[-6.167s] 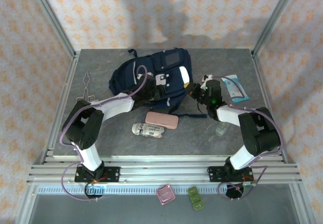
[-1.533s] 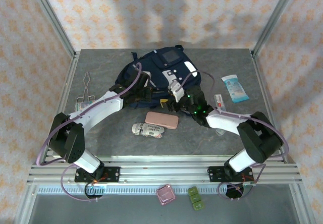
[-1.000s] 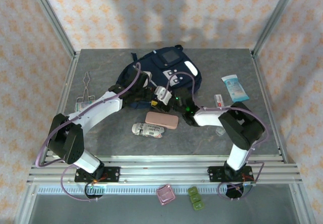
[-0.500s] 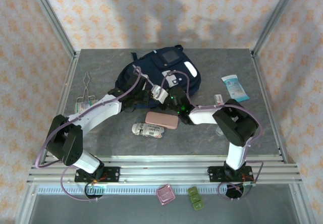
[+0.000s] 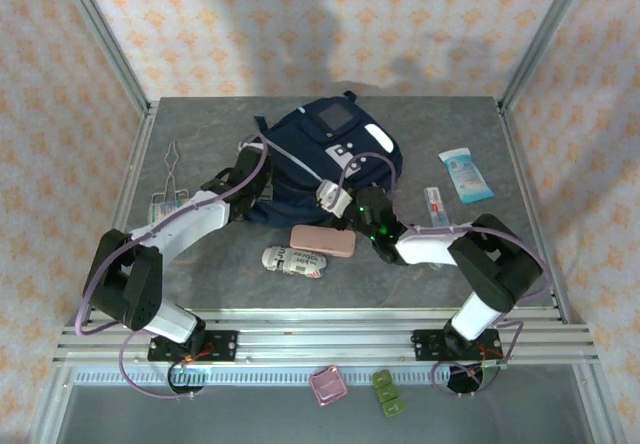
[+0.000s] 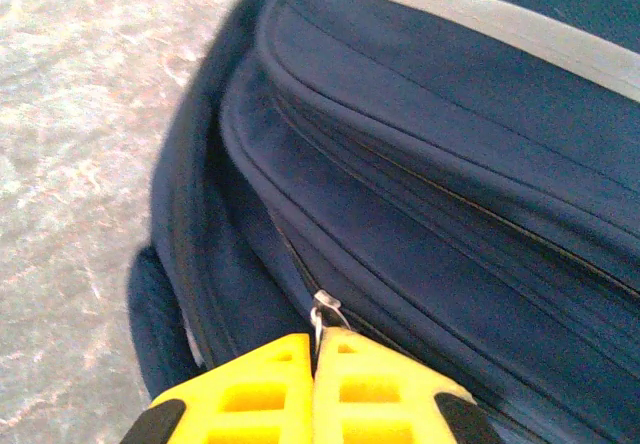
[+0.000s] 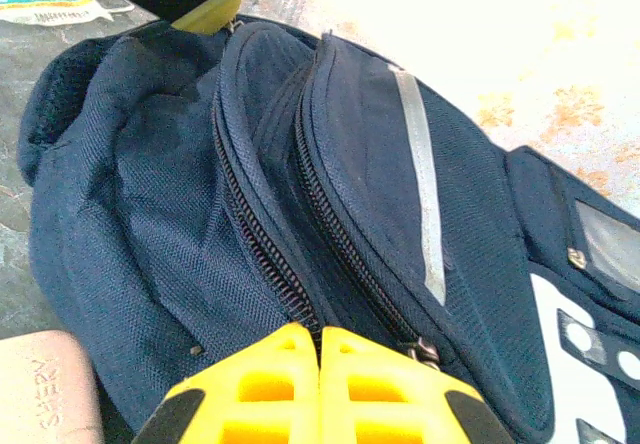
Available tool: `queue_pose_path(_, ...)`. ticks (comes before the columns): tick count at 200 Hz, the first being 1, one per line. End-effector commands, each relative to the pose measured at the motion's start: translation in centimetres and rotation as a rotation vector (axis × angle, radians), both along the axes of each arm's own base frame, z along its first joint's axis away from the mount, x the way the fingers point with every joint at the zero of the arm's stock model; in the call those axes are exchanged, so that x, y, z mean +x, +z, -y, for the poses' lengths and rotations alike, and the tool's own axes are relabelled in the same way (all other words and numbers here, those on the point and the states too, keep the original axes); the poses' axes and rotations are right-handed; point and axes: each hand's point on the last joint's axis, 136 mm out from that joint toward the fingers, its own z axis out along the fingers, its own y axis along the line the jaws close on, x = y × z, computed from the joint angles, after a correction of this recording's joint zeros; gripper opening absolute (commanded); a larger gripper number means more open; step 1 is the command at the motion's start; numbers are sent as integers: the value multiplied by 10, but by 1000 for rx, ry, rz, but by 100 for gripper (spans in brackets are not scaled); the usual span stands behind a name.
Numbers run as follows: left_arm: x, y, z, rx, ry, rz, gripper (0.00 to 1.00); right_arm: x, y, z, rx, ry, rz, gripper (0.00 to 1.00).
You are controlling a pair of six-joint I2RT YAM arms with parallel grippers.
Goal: Pack the student bag
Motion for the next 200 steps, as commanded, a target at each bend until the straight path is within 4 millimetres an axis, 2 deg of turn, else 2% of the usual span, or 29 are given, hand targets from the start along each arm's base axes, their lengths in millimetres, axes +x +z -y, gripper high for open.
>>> queue_pose_path(1,18,6,-38,48,138,62,0,17,38,27,95,-107,88,0)
queue_pose_path(16,22,4,-44,40,157,50,0,26,42,42,115,-161,92,0)
queue_pose_path(33,21,7,-37,-2,132,43,0,39,43,57,129,-224,85,0)
queue_pose_path(70,1,15,-27,-99,94,33,0,69,34,73,123,-306,57,0)
queue_pose_path(100,-18,12,-2,-194,22,2,0,90,40,72,144,-336,73,0)
queue_pose_path(134,-26,15,58,-322,-93,-1,0,130,48,79,204,-455,-5,1)
queue_pose_path(149,-23,20,78,-358,-127,12,0,126,54,77,260,-450,-47,26)
queue_pose_path(166,-14,28,83,-370,-123,36,0,108,64,78,339,-416,-88,43)
queue_pose_path(184,-6,37,89,-385,-130,52,0,88,74,83,431,-414,-171,47)
queue_pose_path(200,-3,43,98,-414,-154,48,0,76,81,78,533,-416,-366,47)
